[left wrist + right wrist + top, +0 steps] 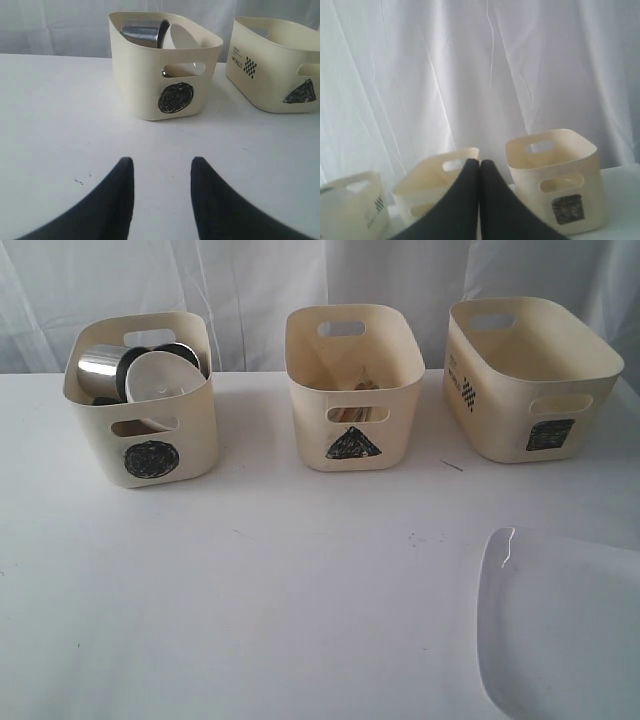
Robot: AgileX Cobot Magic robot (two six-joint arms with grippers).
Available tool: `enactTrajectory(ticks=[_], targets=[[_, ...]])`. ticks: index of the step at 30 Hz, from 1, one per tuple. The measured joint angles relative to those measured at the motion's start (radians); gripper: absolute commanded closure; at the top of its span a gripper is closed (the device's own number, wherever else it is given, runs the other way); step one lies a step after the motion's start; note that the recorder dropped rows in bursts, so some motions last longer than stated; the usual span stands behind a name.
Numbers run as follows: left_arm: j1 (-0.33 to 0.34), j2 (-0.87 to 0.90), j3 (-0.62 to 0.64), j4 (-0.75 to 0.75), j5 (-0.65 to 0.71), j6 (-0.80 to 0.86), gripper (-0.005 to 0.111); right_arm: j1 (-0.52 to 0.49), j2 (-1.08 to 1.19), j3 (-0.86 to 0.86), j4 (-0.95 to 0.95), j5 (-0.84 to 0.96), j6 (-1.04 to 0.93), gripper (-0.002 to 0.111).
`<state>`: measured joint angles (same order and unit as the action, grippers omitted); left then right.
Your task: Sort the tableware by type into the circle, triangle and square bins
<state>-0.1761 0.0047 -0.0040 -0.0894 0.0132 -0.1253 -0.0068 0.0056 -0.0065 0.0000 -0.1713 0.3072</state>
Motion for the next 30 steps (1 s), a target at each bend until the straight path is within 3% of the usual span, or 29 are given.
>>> enactTrajectory(ticks=[7,13,16,18,23,30], targets=[[0.0,0.0,0.0,0.0,0.0,0.0,0.064,0.0,0.0,0.0,0.205,-0.073,0.375,0.108],[0.0,0.0,0.0,0.0,0.0,0.0,0.064,0.0,0.0,0.0,0.226,-0.1,0.609,0.108],[0.0,0.0,0.0,0.0,0.0,0.0,0.064,0.0,0.0,0.0,0.149,-0.143,0.651,0.108],[0.0,0.0,0.0,0.0,0.0,0.0,0.064,0.0,0.0,-0.012,0.0,-0.154,0.696,0.108],[0.0,0.0,0.0,0.0,0.0,0.0,0.064,0.024,0.053,-0.27,-0.786,0.115,0.946,0.107],[0.0,0.0,0.0,0.0,0.0,0.0,0.064,0.11,0.471,-0.469,-1.331,0.136,0.967,0.102]])
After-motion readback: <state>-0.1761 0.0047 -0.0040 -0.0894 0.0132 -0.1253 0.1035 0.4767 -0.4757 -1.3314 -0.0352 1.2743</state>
